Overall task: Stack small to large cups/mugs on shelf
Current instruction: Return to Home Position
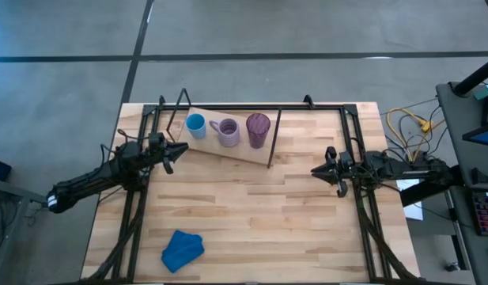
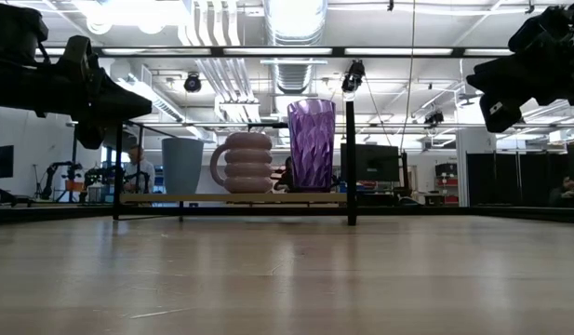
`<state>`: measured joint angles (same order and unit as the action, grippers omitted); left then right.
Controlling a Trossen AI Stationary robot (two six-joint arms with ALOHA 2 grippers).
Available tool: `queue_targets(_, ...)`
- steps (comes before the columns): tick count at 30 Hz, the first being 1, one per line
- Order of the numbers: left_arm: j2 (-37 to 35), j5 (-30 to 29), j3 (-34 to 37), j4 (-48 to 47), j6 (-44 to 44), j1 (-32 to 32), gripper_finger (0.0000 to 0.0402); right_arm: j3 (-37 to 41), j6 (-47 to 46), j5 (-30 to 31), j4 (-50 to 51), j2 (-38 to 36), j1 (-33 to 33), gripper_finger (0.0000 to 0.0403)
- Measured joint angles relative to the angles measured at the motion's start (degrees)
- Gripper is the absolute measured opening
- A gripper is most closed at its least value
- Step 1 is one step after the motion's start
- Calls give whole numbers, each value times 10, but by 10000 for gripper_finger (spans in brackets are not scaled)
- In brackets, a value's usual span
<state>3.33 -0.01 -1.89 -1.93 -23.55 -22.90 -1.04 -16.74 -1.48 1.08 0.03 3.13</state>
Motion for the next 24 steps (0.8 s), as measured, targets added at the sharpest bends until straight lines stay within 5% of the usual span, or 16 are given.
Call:
queue_targets(7, 0, 0, 0, 0, 0, 0, 52, 0, -64, 0, 0, 5, 0, 63)
queue_targets(24, 0, 0, -1, 0, 0, 0, 52, 0, -58, 0, 0, 5, 0, 63)
